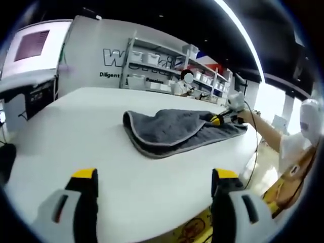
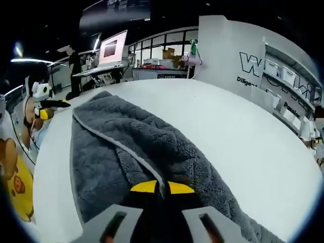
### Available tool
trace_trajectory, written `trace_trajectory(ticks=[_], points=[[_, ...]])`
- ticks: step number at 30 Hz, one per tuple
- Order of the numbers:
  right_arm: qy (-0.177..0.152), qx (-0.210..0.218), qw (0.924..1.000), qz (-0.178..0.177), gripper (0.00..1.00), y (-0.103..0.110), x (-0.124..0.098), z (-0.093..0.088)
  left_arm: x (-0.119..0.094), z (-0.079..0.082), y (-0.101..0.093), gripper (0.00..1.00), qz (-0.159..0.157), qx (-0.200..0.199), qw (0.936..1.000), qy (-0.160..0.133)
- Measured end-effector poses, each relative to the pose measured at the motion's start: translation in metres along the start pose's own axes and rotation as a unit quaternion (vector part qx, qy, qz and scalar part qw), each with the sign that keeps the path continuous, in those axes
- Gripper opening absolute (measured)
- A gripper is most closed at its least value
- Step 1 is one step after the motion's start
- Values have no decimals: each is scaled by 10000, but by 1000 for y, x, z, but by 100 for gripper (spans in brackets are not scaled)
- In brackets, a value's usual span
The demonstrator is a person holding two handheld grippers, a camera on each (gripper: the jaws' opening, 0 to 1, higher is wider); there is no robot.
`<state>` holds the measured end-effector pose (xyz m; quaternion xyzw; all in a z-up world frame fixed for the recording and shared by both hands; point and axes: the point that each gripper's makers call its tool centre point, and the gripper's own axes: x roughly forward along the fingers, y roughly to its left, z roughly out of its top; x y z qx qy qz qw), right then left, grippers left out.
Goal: Fold the towel on the table until its edges align and the towel forms a compact rectangular stack.
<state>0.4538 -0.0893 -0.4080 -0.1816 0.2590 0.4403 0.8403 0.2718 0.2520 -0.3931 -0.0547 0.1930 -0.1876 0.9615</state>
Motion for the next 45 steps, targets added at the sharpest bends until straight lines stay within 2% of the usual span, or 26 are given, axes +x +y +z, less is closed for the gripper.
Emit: trace_trajectory(ticks=[7,12,19,25,30,35,42,45], points=[[-74,-325,9993,-183,1,4,-13,11,0,2,-2,98,-30,17,10000,-23],[-213,-608,9975,-299,1,3,-30,28,-1,2,-2,98,-7,13,10000,-26],[-421,-1118,9910,-607,2,-6,-53,54,2,1,-5,98,-53,13,10000,-13],[-699,-1187,9875,-767,2,-14,-68,78,4,1,-7,98,-85,19,10000,-17],[-784,-1312,9850,-806,2,-9,-80,87,2,2,-6,98,-69,19,10000,-31],[-767,-1493,9832,-719,2,10,-87,82,2,1,-4,98,-54,3,10000,-17],[-396,-1648,9849,-361,2,44,-78,46,5,1,-7,98,-110,15,9999,4],[-356,-1652,9852,-301,2,48,-77,42,6,1,-8,98,-117,20,9999,6]])
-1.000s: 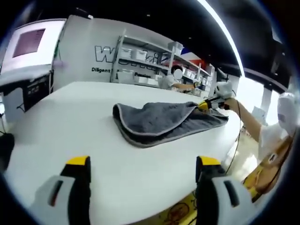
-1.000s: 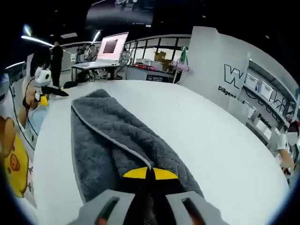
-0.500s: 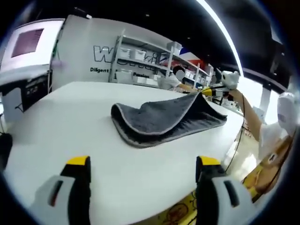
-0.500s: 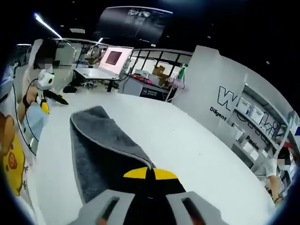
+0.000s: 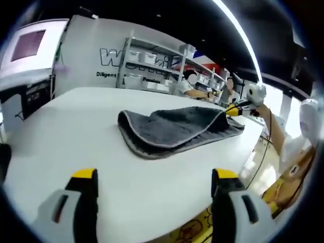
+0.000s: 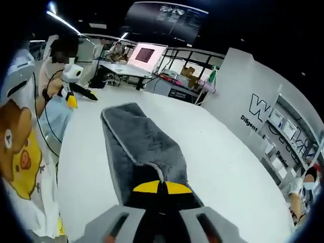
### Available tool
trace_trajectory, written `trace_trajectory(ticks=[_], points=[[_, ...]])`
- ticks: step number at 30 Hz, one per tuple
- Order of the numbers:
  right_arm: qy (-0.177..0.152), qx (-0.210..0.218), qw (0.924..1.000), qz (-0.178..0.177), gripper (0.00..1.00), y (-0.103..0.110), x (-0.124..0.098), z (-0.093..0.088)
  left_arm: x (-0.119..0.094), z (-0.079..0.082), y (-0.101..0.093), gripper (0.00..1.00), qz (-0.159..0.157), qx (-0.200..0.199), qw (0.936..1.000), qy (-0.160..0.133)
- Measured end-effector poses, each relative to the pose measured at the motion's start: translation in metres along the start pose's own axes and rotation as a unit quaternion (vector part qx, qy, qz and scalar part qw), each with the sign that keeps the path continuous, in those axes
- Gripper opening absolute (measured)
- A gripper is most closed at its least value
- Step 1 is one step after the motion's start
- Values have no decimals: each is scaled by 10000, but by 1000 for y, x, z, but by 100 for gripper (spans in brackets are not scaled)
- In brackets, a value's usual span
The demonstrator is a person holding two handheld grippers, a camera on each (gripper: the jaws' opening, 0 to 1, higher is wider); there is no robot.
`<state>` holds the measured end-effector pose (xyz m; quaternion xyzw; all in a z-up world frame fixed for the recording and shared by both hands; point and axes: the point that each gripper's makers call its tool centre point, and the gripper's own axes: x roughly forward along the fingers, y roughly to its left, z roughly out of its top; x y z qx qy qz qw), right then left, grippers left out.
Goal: Fold the towel on the table until its edges align and the towel forms a compact rectangular stack.
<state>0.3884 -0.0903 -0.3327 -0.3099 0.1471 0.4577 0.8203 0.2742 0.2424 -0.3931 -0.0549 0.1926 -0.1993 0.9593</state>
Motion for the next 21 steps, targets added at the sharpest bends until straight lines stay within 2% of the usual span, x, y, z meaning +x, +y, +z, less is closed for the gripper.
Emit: trace_trajectory(ticks=[1,6,15,21], points=[[67,26,9999,145,2,16,0,-9,1,0,-1,98,-9,7,10000,16],[248,104,9990,344,2,35,5,-27,3,-1,-3,98,-35,11,10000,39],[438,328,9969,567,2,50,17,-44,4,-1,-5,98,-54,19,10000,54],[561,359,9953,705,2,57,24,-49,3,-2,-5,98,-40,15,10000,58]])
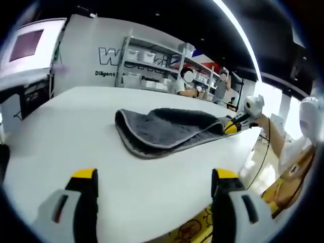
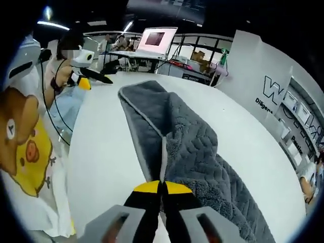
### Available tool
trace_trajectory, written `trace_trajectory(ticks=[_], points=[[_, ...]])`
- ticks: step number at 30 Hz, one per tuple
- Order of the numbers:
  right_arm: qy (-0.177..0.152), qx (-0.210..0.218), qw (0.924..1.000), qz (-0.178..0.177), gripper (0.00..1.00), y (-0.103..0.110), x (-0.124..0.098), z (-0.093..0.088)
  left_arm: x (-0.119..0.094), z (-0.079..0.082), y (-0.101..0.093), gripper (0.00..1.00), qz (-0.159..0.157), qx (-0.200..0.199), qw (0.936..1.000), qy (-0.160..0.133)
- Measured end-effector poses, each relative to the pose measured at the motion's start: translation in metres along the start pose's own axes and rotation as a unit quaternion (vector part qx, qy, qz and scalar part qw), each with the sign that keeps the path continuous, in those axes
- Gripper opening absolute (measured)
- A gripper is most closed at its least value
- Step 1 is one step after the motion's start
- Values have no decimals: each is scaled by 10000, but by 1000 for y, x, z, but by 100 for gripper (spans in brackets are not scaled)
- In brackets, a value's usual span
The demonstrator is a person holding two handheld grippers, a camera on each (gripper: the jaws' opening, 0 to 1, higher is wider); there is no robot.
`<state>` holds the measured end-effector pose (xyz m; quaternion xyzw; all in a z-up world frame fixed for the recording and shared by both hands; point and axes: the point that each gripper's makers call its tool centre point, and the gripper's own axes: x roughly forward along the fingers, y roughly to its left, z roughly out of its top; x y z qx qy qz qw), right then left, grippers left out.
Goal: Fold the towel on the table until its edges align and the towel forms a compact rectangular stack.
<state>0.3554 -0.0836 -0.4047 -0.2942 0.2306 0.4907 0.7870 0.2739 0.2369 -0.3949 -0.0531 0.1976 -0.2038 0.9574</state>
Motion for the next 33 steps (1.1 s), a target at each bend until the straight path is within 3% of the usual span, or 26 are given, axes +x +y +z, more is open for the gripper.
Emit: trace_trajectory(ticks=[19,29,33], points=[[132,9,9999,95,3,6,5,-5,1,-3,0,98,-1,-33,10000,16],[-187,364,9988,259,8,6,-4,1,1,-3,1,98,6,-36,10000,14],[-544,517,9970,207,10,4,-20,13,1,-4,2,98,8,-48,10000,22]])
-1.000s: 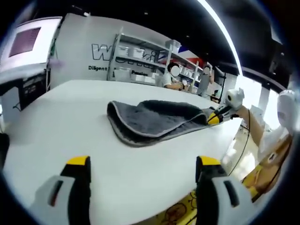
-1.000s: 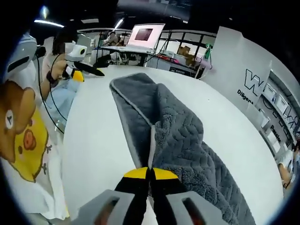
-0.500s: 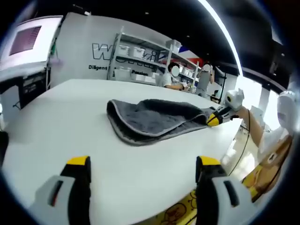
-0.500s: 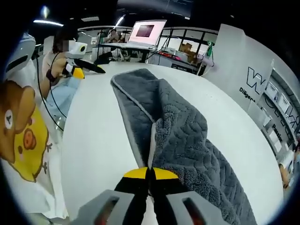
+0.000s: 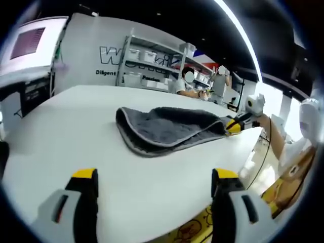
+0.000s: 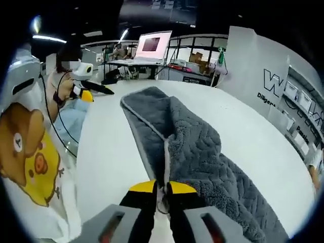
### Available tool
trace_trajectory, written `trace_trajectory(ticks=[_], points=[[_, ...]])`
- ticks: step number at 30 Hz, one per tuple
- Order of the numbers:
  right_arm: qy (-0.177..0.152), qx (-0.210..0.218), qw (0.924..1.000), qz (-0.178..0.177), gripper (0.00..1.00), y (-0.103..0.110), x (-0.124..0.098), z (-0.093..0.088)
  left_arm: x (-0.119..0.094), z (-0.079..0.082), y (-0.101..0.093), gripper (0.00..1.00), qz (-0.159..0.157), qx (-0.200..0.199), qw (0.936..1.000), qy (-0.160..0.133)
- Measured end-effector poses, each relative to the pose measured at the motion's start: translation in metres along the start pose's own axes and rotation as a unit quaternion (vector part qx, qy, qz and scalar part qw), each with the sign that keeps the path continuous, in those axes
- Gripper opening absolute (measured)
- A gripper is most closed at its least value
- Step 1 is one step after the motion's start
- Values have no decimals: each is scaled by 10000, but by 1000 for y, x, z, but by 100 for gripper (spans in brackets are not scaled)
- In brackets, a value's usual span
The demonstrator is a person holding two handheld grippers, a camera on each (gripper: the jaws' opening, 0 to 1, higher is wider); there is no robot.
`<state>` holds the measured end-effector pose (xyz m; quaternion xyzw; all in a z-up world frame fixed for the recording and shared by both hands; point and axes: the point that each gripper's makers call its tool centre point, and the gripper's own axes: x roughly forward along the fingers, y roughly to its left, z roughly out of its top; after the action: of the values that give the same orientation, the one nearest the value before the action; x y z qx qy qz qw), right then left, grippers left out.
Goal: Fold the towel on the table until its edges align and the towel forms a compact rectangular stack.
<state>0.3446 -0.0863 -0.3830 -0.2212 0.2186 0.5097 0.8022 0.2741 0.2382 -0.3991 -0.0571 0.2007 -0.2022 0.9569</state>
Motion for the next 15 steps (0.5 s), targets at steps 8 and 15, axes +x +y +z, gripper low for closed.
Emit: trace_trajectory(ticks=[8,15], points=[[-305,174,9972,-661,15,-18,-43,-2,2,2,-2,98,-40,15,10000,-21],[-401,563,9855,-1548,18,-43,-95,-30,4,2,-3,98,-63,23,10000,-14]])
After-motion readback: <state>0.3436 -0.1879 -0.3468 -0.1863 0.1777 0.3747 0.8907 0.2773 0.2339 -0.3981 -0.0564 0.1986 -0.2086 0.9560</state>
